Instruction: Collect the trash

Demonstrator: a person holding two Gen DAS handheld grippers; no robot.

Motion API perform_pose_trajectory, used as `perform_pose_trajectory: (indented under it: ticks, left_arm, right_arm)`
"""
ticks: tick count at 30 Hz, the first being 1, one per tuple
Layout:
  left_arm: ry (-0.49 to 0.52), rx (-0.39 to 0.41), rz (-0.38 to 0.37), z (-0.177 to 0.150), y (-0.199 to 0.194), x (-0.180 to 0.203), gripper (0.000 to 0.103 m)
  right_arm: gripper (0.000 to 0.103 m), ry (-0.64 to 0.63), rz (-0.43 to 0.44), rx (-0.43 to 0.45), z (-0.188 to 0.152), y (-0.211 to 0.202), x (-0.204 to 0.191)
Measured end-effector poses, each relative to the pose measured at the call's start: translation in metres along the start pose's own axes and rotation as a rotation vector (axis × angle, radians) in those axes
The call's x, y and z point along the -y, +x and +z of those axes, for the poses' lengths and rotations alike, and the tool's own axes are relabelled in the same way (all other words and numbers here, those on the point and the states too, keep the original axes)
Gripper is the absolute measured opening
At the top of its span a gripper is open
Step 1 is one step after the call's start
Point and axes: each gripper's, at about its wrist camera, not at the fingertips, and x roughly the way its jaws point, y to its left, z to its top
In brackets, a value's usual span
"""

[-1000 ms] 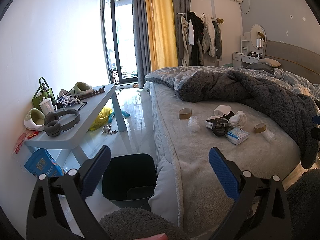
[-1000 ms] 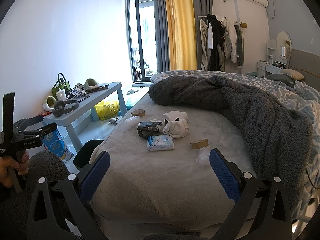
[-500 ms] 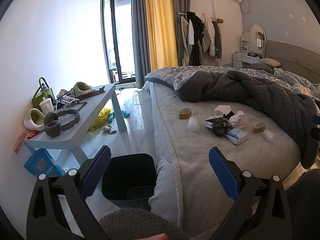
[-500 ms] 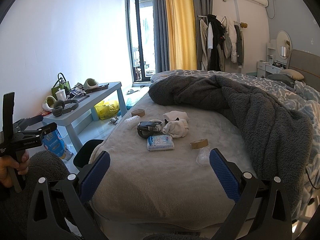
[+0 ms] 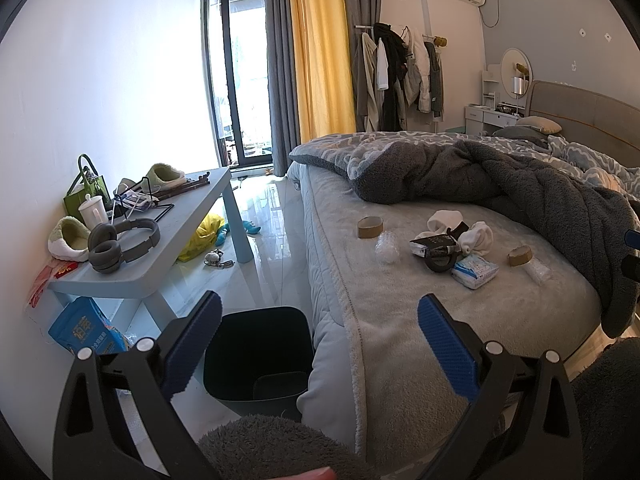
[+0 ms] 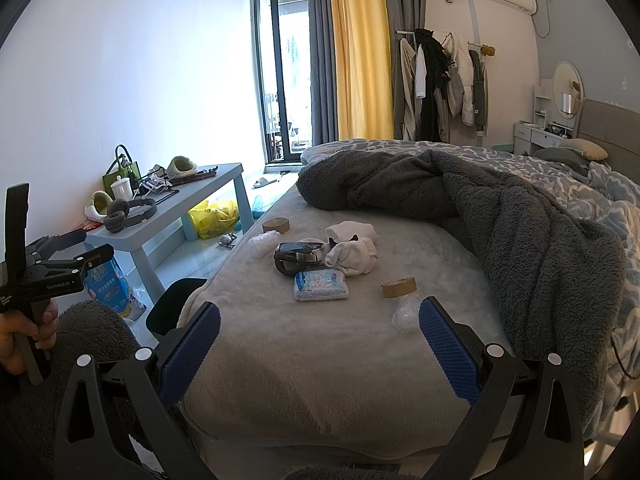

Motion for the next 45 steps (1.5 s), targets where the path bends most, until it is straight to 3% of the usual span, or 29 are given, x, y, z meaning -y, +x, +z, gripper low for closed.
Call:
perform_pose_trajectory:
  ticks: [26, 33, 38, 45]
  left_arm:
    - [-0.009, -0.003, -0.001, -0.001, 0.002, -0.004, 0.1]
    - [-0.005, -0.016, -0.01, 0.0, 0.001, -0.006, 0.1]
    - [0.023, -0.019, -0.042, 0.004, 0.002, 0.0, 0.1]
    - [-0.013, -0.05, -0.115, 0.005, 0.021, 0.005, 0.1]
  right_arm:
    - [0.1, -0.002, -0.003, -0.004, -0.001, 0.002, 0.0]
    - [0.1, -0.024, -0.022, -0.041, -0.002, 0.003, 0.004]
    - [0.1, -0.048, -0.067, -0.063, -0.002, 0.007, 0.007]
    - [0.1, -0.047, -0.05, -0.116, -0.005, 0.028, 0.015]
